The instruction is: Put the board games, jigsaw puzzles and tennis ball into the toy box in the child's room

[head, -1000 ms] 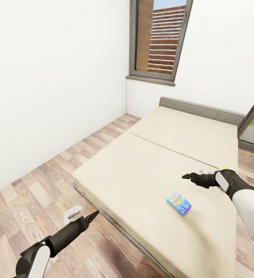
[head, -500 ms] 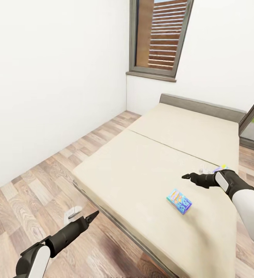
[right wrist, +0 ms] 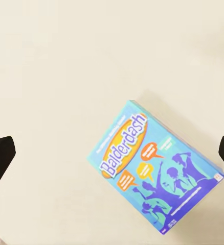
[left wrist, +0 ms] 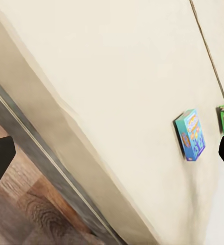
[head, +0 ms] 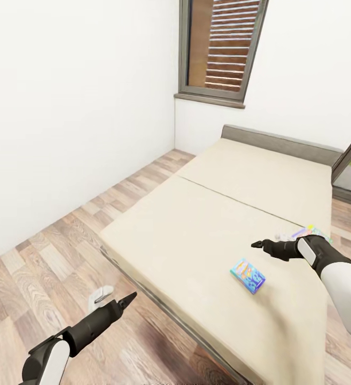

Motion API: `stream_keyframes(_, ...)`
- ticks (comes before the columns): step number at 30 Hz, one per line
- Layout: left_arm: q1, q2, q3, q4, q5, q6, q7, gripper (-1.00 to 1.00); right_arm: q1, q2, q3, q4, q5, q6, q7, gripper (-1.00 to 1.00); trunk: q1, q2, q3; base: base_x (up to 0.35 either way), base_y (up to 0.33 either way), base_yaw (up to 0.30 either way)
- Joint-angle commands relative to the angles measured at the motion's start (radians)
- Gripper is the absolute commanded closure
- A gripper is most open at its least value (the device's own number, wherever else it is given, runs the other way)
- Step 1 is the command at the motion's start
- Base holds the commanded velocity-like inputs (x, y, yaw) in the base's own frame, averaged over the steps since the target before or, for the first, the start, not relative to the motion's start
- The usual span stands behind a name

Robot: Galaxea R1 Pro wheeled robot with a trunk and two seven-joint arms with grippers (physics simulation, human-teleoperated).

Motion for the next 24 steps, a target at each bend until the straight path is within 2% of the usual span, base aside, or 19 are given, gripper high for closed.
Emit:
stream_keyframes(1, -0.001, -0.001, 0.003, -0.001, 0.002, 0.008, -0.003, -1.0, 0.0, 0.0, -0.003, -0.001, -0.007, 0.007, -0.002, -1.0, 0.0, 0.0, -0.002, 0.0, 0.0, 0.0)
stream_keyframes(17, -0.001, -0.001, 0.003, 0.0, 0.002, 0.007, -0.003, -1.0, -0.005, -0.002, -0.003, -0.001, -0.007, 0.007, -0.004, -1.0, 0.0, 0.0, -0.028, 0.0, 0.0, 0.0)
stream_keyframes(24, -0.001, -0.001, 0.003, 0.0, 0.003, 0.007, -0.003, -1.0, -0.043, -0.005, -0.003, 0.001, -0.007, 0.006, -0.031, -1.0, 0.0, 0.0, -0.04, 0.0, 0.0, 0.0)
